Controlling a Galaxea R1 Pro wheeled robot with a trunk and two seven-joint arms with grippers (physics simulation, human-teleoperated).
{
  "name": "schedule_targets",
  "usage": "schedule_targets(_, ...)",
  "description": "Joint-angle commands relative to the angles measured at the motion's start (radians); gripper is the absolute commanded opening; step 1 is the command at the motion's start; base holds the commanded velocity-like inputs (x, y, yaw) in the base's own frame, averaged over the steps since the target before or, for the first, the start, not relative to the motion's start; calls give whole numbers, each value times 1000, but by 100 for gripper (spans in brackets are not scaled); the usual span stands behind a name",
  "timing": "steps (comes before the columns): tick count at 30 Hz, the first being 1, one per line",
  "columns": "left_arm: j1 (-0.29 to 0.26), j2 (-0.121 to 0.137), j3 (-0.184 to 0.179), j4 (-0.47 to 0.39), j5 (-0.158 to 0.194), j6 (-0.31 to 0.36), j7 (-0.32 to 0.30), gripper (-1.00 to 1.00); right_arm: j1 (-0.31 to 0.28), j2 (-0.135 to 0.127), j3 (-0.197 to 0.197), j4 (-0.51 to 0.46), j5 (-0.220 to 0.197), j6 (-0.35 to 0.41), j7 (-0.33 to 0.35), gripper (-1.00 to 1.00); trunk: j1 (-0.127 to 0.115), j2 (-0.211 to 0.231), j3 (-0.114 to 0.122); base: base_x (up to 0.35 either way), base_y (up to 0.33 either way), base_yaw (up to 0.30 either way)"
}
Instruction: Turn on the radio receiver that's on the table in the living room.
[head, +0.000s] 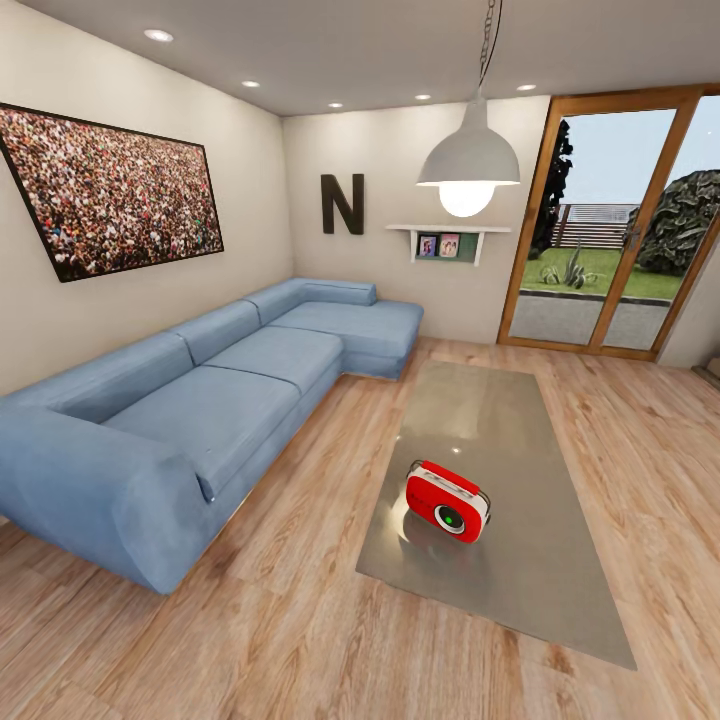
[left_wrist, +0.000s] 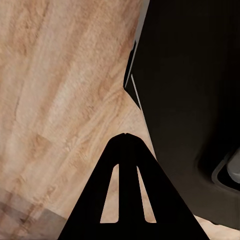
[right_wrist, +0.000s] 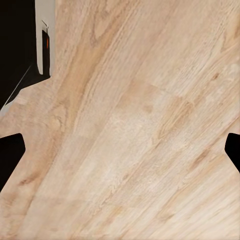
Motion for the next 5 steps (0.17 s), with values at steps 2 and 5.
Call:
schedule_targets(2,0,0,0,0,0,0,0,-100,0,0,0,0,0,0,0,100,0,0,0,0,0,0)
schedule_targets(5,0,0,0,0,0,0,0,-100,0,0,0,0,0,0,0,100,0,0,0,0,0,0)
